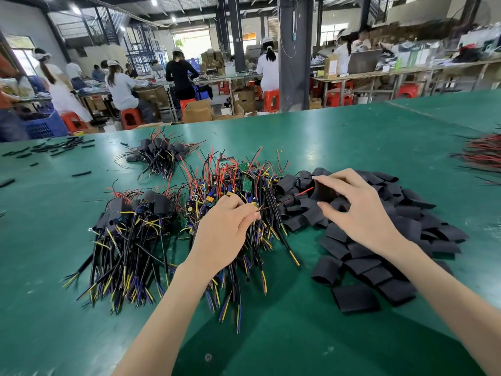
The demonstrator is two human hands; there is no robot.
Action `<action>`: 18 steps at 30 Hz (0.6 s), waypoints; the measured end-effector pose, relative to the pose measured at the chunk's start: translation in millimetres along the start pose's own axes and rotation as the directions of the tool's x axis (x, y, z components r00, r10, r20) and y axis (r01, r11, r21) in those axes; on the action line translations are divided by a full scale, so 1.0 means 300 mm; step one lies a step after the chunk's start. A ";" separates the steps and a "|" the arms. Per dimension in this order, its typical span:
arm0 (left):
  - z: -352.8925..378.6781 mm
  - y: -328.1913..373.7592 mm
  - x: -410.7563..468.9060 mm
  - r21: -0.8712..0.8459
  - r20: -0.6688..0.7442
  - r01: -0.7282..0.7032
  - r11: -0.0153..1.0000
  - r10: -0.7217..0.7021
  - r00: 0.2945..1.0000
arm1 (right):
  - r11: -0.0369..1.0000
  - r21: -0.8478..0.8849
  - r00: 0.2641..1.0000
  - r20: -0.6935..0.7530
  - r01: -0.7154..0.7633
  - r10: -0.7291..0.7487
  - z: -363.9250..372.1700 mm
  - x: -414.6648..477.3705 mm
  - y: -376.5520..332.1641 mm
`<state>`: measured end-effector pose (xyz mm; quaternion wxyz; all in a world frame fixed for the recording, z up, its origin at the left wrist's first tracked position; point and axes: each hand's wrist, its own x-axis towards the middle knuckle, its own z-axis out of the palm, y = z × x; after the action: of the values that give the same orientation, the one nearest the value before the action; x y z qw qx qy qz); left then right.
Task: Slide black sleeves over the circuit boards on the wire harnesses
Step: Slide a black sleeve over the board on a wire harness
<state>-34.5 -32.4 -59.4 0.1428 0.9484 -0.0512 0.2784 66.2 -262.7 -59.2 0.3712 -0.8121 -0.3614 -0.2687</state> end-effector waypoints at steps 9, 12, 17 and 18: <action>0.056 0.055 -0.007 -0.057 0.131 -0.073 0.996 0.080 0.988 | 0.856 -0.397 0.942 0.188 0.332 -0.278 0.043 -0.017 -0.037; 0.074 0.087 -0.006 -0.217 0.085 -0.016 0.976 0.035 0.996 | 0.889 -0.310 0.938 0.199 0.336 -0.285 0.067 -0.032 -0.067; 0.067 0.102 -0.015 -0.212 -0.005 -0.064 0.975 0.064 0.998 | 0.955 -0.149 0.950 0.222 0.255 -0.219 0.067 -0.049 -0.086; 0.065 0.102 -0.014 -0.178 -0.017 -0.073 0.981 0.072 0.997 | 0.962 -0.128 0.952 0.224 0.242 -0.210 0.066 -0.049 -0.082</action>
<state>-33.5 -67.4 -70.0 0.2172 0.9279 -0.1097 0.2826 41.4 -241.2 -71.0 0.2341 -0.8151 -0.4671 -0.2504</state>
